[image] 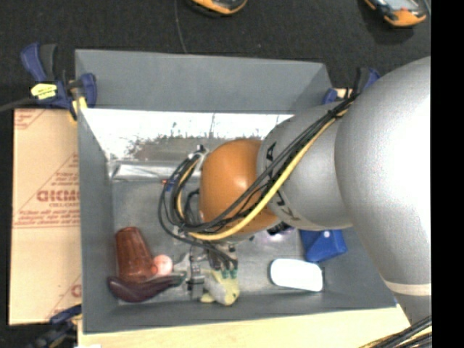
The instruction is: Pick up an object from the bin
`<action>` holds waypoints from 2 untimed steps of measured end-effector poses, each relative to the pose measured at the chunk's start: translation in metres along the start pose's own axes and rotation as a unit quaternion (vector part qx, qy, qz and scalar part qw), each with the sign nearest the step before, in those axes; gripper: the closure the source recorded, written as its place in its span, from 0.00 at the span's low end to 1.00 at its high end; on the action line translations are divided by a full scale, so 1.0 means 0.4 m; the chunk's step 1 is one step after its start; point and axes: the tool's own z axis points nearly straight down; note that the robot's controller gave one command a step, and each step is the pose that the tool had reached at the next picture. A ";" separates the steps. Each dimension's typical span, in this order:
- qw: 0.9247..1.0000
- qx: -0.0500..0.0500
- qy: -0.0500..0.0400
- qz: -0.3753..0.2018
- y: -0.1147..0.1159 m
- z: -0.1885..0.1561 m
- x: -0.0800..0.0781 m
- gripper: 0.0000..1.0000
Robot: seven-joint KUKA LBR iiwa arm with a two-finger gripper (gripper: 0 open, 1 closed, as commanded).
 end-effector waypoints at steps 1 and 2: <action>0.998 0.003 -0.005 0.057 -0.042 0.104 0.022 0.00; 1.000 0.001 -0.003 0.010 -0.095 0.124 0.040 1.00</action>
Offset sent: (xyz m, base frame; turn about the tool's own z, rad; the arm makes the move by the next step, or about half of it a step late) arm -0.0140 -0.0376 -0.0494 0.0190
